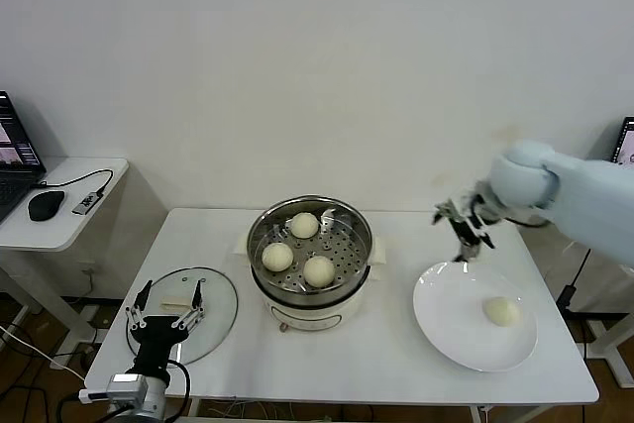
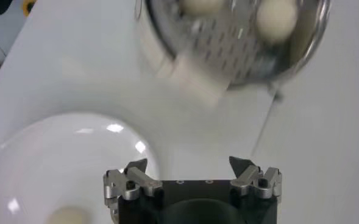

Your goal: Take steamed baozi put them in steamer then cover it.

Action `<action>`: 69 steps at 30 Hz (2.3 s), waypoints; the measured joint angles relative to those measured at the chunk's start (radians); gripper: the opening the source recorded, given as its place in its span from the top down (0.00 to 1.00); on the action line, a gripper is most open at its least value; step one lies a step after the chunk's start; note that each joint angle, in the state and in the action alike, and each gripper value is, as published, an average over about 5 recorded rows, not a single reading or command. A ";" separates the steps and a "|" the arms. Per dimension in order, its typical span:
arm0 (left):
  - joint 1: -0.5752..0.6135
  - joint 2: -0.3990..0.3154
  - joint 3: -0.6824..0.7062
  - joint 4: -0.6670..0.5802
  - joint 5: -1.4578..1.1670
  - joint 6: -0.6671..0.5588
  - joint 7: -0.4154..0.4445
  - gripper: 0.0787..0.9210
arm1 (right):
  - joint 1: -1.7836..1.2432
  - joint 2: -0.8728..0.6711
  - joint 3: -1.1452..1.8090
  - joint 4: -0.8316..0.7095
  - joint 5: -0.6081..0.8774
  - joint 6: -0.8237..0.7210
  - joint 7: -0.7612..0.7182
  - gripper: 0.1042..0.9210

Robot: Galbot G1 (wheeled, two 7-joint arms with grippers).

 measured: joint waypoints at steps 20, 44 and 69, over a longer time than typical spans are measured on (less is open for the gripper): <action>0.015 -0.014 0.000 0.015 0.022 -0.006 -0.001 0.12 | -0.543 -0.066 0.452 -0.168 -0.221 0.008 -0.004 0.12; 0.016 -0.016 -0.009 0.026 0.026 -0.010 0.000 0.12 | -0.679 0.045 0.557 -0.318 -0.284 0.007 -0.002 0.25; 0.010 -0.008 -0.008 0.018 0.022 -0.011 0.000 0.12 | -0.317 0.033 0.298 -0.228 -0.111 -0.031 -0.055 0.46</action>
